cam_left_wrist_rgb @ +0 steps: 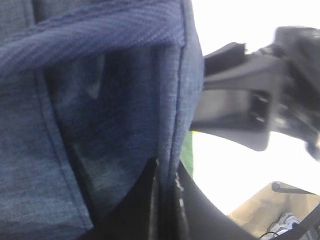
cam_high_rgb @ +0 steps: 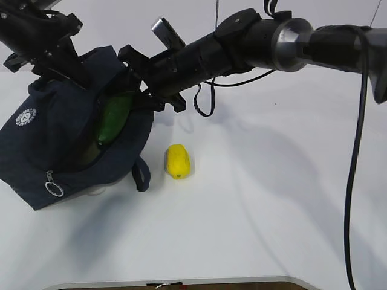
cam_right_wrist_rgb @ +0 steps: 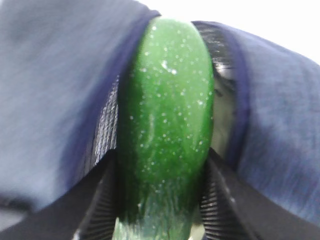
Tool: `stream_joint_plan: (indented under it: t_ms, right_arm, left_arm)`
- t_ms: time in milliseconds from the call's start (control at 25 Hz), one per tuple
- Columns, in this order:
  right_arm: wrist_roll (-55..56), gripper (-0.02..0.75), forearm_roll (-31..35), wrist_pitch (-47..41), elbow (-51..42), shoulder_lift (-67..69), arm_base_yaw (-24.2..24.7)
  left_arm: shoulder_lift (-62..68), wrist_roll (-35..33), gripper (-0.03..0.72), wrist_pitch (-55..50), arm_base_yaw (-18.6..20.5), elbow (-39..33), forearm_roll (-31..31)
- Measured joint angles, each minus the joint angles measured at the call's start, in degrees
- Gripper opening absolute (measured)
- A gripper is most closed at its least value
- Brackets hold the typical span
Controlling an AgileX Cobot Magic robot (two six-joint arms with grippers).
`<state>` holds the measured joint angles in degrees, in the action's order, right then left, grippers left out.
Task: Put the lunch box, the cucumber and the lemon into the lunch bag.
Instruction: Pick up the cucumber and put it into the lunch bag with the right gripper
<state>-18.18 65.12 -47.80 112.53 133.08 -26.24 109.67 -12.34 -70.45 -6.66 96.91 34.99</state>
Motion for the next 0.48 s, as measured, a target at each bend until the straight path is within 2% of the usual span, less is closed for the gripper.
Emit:
stream_joint_plan:
  t_ms: [320, 480]
  right_arm:
    - [-0.6, 0.357, 3.4, 1.6, 0.0, 1.4, -0.1]
    - [-0.9, 0.388, 5.3, 1.9, 0.0, 2.6, -0.3]
  left_arm:
    - [0.0, 0.0, -0.015, 0.1, 0.0, 0.0, 0.8]
    - [0.0, 0.0, -0.015, 0.1, 0.0, 0.0, 0.8]
